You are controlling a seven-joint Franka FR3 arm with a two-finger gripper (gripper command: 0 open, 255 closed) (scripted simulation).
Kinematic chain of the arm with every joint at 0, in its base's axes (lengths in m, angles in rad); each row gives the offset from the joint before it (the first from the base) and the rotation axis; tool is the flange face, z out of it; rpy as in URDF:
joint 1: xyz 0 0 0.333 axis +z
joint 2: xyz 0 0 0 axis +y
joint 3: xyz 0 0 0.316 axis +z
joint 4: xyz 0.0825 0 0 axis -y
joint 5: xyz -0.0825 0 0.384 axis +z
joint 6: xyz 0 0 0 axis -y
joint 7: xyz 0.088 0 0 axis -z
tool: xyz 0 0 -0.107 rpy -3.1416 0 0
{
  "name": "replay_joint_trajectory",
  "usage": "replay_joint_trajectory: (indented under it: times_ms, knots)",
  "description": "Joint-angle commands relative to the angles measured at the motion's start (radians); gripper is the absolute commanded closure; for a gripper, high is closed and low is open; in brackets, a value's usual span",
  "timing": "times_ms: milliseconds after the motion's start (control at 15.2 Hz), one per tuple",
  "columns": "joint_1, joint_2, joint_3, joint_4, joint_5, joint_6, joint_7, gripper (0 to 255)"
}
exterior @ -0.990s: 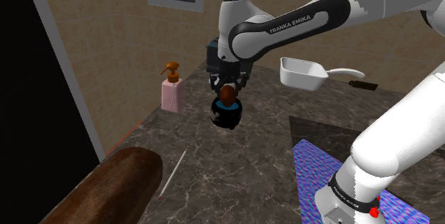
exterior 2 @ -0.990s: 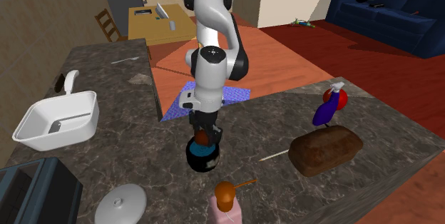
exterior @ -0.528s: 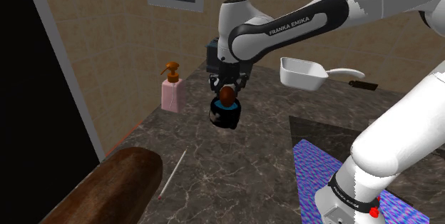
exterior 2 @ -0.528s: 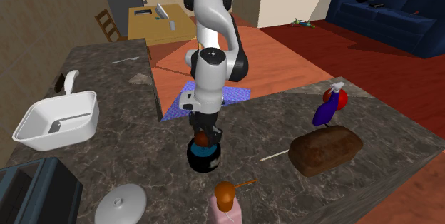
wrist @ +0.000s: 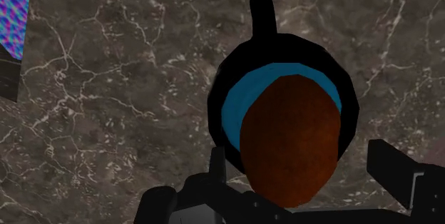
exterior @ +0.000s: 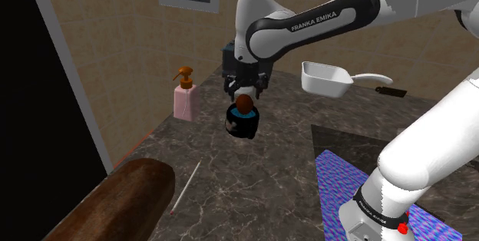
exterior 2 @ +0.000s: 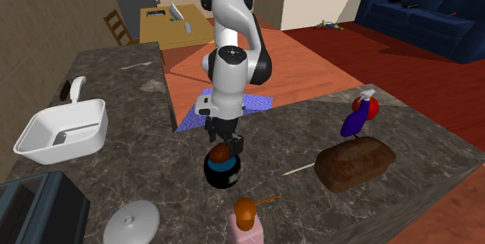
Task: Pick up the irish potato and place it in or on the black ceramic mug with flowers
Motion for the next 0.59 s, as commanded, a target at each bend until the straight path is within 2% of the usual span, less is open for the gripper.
replay_joint_trajectory:
  times_ms: [0,66,528]
  knots:
    - [0.004,-0.021,-0.001,0.040,0.013,-0.059,-0.007,0]
    - [0.005,-0.028,-0.002,0.059,0.017,-0.085,-0.010,0]
    - [0.005,-0.028,-0.002,0.059,0.017,-0.085,-0.010,0]
